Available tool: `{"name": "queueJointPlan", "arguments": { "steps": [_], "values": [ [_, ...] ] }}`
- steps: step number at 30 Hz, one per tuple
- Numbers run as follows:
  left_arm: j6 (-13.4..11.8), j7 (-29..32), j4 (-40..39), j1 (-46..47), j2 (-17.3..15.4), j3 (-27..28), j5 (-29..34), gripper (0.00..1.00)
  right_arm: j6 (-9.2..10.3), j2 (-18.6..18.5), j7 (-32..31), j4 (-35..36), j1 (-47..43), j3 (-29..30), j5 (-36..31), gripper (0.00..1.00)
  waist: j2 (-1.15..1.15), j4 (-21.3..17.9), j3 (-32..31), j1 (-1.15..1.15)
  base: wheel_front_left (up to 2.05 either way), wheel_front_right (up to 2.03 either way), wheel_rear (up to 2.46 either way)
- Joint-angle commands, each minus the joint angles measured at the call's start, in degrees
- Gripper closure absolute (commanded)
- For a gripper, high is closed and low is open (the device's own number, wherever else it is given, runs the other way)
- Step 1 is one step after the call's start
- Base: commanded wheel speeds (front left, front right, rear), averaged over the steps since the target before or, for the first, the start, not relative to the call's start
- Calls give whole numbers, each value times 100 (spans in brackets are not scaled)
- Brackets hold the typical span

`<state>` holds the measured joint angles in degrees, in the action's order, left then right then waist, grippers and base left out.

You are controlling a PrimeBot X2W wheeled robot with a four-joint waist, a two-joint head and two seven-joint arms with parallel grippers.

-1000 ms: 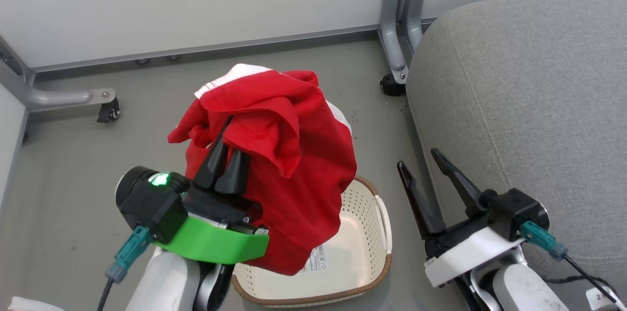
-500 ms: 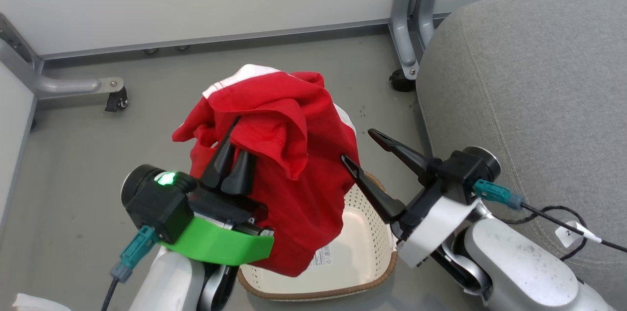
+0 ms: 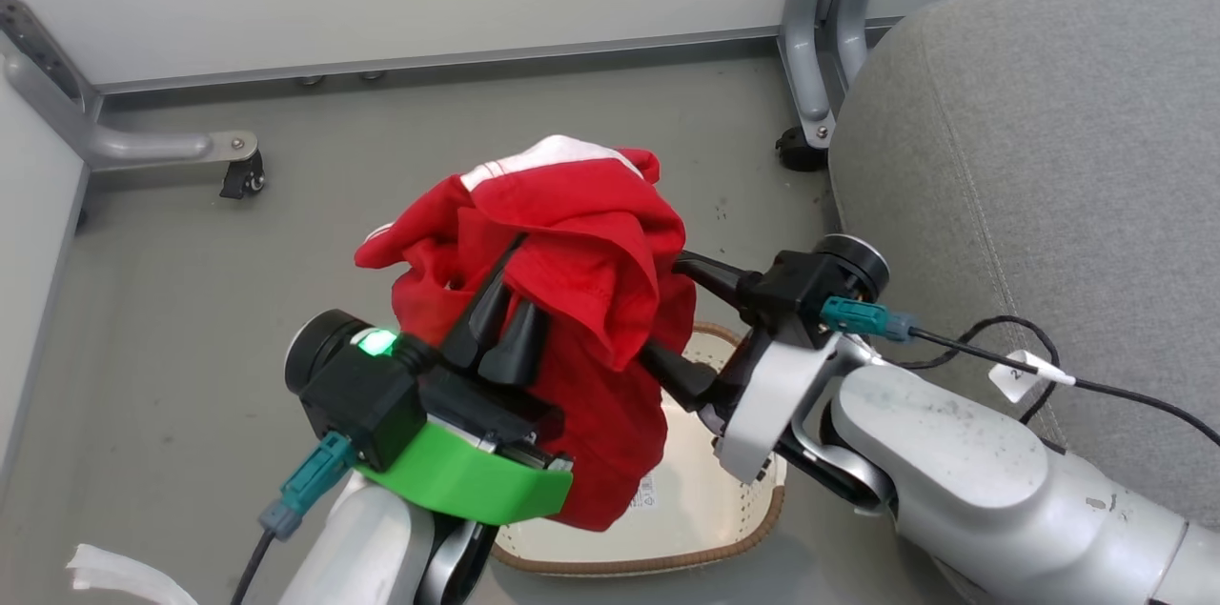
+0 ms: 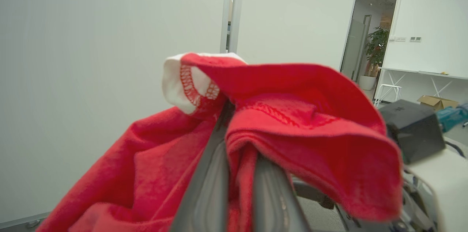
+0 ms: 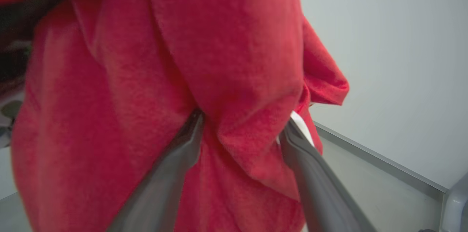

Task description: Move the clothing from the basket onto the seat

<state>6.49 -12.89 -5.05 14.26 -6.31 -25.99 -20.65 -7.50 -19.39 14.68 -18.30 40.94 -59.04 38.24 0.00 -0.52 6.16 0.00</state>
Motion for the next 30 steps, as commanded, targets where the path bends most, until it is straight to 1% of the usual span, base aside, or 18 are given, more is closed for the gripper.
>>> {"name": "queueJointPlan", "arguments": {
  "steps": [1,4,10,15,16,17,18,30],
  "values": [
    [11,-2,12,111,-9,-13,-36,100,2,4,36,-54,134,-83,46,0,0,4,1,0,0,0,0],
    [23,10,30,130,-21,-77,-49,100,2,56,49,-152,356,-273,106,0,0,9,4,0,0,0,0],
    [38,35,54,171,-47,-154,-114,100,2,166,55,-20,559,-315,97,0,0,24,15,0,0,0,0],
    [48,57,67,195,-68,-216,-152,100,2,183,54,85,628,-431,76,0,0,36,30,0,0,0,0],
    [48,52,67,205,-71,-223,-160,100,2,177,54,92,636,-466,103,7,0,39,33,0,0,0,0],
    [49,47,67,212,-72,-229,-159,100,2,178,55,102,637,-503,135,86,0,42,34,0,0,0,0],
    [49,46,68,216,-72,-234,-168,100,1,172,54,105,640,-572,179,100,0,46,40,0,0,0,0],
    [-36,13,109,206,-104,-221,-216,100,1,105,55,127,751,-784,488,100,0,28,43,0,0,0,0]
  ]
}}
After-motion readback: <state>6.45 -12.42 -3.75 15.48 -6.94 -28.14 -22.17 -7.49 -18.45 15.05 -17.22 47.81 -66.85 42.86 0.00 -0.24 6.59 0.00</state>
